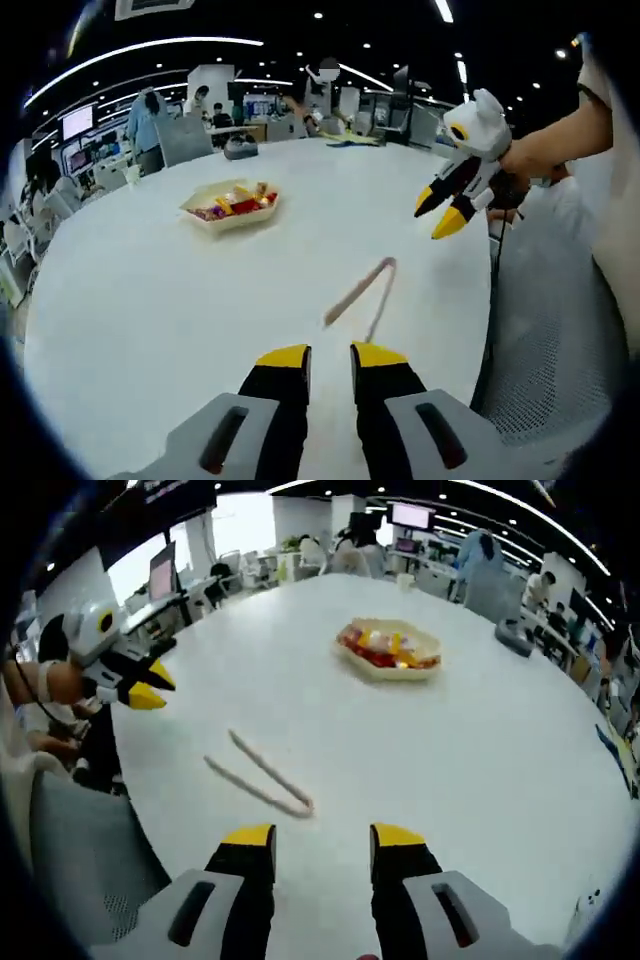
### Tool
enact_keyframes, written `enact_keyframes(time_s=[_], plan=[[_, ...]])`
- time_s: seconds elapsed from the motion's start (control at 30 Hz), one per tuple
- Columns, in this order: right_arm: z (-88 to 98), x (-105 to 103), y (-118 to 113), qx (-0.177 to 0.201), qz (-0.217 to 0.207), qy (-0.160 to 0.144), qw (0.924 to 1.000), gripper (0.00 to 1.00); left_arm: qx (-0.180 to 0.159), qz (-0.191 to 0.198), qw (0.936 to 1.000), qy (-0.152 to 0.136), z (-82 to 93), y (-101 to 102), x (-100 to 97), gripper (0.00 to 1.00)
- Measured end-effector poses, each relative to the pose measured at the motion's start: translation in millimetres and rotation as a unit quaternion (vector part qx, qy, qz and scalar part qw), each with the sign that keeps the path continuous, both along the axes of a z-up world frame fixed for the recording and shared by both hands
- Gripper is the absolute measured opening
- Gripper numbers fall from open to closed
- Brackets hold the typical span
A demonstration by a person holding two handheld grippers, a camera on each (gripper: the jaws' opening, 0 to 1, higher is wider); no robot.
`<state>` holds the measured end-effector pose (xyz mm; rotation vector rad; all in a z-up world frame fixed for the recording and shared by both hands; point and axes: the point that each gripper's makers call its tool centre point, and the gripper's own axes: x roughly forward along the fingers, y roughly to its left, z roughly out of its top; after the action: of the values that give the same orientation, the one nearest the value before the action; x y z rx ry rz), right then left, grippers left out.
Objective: Place the target food into the container with the food tongs after gripping and lifting it, then release it inside without dropping or visibly crushing the food.
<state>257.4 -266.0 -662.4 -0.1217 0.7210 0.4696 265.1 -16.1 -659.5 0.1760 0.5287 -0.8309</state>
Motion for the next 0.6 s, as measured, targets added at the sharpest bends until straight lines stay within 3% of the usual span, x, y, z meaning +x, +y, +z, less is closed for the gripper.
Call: enact_keyframes(time_s=[0.13,0.33,0.43,0.6], plan=[[30.9,-9,-7,0.033,-0.044,-0.042,0.9976,0.4,-0.029,0.056,0.9979,-0.013,23.0,19,4.2,0.17],[68.6,-14,-12,0.069,-0.089,-0.103,0.9882,0.46,-0.047,0.082,0.9948,-0.038,53.6,30,-14.8,0.27],[78.1,-18,-11,0.079,-0.101,-0.113,0.9853,0.5,-0.056,0.1,0.9921,-0.05,63.5,33,-18.9,0.36],[92.7,-21,-4,0.084,-0.094,-0.129,0.9835,0.55,-0.067,0.114,0.9893,-0.061,76.6,38,-20.5,0.41]])
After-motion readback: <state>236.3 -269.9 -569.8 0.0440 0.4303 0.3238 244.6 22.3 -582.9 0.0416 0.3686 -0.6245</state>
